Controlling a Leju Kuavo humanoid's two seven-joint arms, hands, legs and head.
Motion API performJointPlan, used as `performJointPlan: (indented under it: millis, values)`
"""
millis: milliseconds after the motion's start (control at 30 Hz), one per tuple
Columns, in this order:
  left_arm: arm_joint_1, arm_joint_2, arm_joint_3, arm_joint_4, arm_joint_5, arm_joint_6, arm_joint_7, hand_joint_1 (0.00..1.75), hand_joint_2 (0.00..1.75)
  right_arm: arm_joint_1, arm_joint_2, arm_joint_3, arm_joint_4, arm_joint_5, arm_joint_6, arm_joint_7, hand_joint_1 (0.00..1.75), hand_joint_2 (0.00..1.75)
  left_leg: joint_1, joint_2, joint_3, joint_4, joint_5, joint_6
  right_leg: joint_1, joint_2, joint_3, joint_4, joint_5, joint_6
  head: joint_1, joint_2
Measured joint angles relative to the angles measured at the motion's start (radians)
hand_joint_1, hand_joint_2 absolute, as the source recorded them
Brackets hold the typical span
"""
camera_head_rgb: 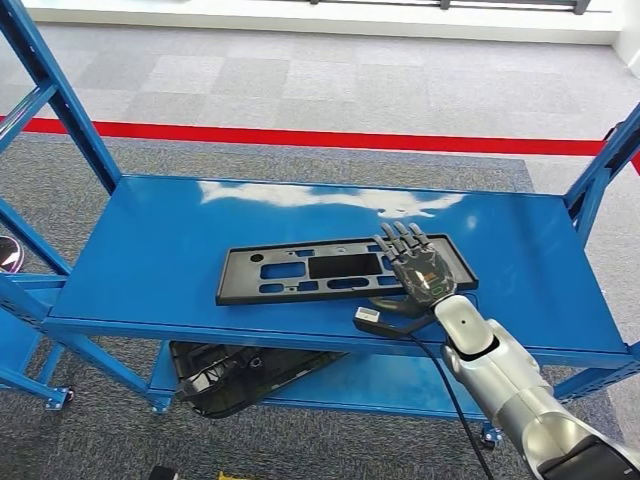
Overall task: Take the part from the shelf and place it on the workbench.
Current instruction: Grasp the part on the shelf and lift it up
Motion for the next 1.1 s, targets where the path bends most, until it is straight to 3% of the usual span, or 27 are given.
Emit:
performJointPlan:
  millis: [1000, 1100]
  values:
    - [0.0, 0.0, 0.008, 0.0, -0.006, 0.008, -0.028, 0.0, 0.0, 0.0, -0.001, 0.019, 0.006, -0.036, -0.009, -0.002, 0.0, 0.0, 0.0, 0.0, 0.0, 0.0, 0.0, 0.0, 0.0, 0.0, 0.0, 0.0, 0.0, 0.0, 0.0, 0.0]
    - [0.0, 0.0, 0.008, 0.0, -0.005, 0.006, -0.027, 0.0, 1.31, 0.0, -0.001, 0.019, 0.006, -0.036, -0.009, -0.002, 0.0, 1.31, 0.0, 0.0, 0.0, 0.0, 0.0, 0.0, 0.0, 0.0, 0.0, 0.0, 0.0, 0.0, 0.0, 0.0]
